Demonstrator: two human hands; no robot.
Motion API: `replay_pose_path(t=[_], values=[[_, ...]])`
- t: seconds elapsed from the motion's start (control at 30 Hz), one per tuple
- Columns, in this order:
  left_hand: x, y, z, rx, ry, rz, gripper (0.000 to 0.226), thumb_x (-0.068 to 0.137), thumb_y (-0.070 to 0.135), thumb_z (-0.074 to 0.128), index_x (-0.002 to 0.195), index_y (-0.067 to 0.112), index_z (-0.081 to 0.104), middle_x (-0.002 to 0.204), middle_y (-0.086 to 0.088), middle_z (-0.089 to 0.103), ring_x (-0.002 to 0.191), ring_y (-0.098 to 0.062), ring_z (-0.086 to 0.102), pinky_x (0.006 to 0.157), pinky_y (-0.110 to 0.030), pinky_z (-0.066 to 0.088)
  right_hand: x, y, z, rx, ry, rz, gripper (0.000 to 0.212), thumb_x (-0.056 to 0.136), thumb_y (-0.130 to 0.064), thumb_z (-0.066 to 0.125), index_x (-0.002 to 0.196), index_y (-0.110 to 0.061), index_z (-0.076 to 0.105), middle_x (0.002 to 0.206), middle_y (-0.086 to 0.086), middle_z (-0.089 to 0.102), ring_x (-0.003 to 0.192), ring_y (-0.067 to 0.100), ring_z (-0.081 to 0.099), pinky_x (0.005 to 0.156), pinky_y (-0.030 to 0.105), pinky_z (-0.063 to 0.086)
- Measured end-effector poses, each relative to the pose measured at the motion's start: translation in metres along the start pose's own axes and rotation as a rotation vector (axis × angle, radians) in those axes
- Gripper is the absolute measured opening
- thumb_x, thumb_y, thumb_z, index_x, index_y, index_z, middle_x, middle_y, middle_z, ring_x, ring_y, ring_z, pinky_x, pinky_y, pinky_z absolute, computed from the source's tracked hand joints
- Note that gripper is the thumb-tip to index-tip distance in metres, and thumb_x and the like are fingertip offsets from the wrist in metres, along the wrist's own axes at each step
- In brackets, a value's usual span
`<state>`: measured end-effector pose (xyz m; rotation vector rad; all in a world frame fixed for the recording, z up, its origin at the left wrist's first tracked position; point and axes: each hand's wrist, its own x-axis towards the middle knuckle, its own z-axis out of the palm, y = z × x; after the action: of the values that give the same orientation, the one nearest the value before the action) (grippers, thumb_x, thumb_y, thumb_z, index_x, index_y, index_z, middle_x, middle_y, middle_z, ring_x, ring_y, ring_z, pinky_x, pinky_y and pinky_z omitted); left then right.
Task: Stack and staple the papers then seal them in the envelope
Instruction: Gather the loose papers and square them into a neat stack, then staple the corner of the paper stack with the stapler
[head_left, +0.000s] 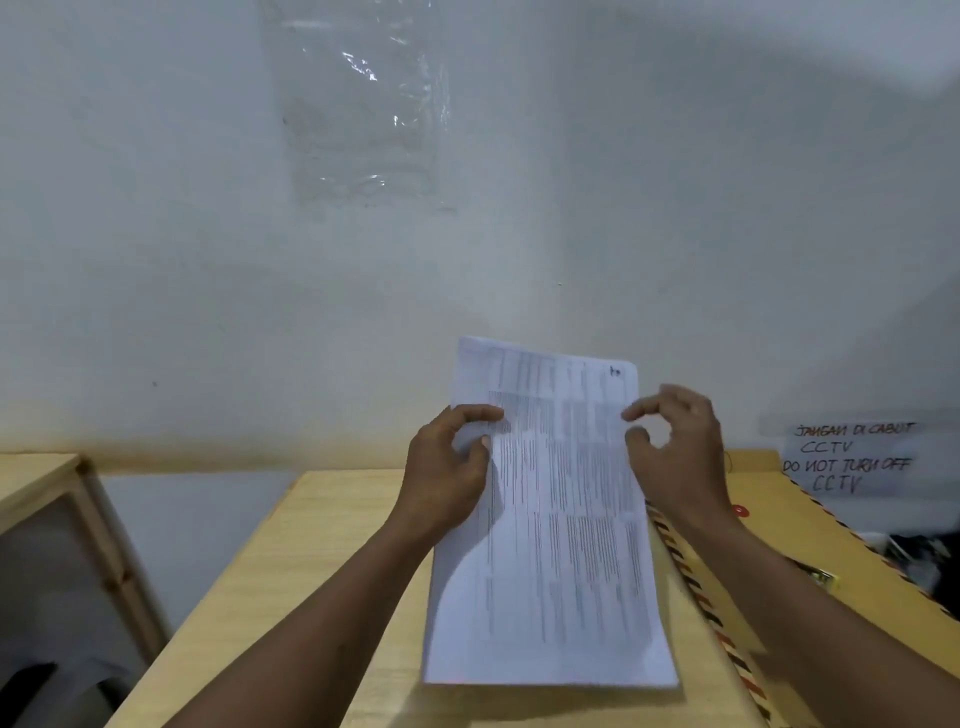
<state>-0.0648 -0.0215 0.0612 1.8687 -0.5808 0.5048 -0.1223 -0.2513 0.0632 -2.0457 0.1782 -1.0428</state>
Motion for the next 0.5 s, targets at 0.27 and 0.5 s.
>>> replay_pose_path(t=[0.27,0.5], values=[[-0.011,0.013,-0.01,-0.047,-0.39,-0.008,0.024,0.094,0.007,0.062,0.099,0.026,0.075,0.113,0.016,0.071,0.109,0.004,0.063,0.092,-0.017,0.053,0.037,-0.043,-0.006,0.0,-0.471,-0.235,0.015,0.088,-0.013,0.064,0.09,-0.028,0.063,0.104,-0.013,0.07,0.097,0.012,0.067,0.087,0.03,0.05],[-0.023,0.009,0.0,-0.081,-0.332,-0.069,0.025,0.094,0.009,0.062,0.102,0.028,0.075,0.116,0.016,0.07,0.111,0.001,0.063,0.099,-0.027,0.054,0.022,-0.036,0.011,0.108,-0.381,-0.225,0.014,0.089,-0.006,0.065,0.086,-0.019,0.07,0.084,-0.008,0.07,0.078,0.008,0.062,0.072,0.022,0.048]])
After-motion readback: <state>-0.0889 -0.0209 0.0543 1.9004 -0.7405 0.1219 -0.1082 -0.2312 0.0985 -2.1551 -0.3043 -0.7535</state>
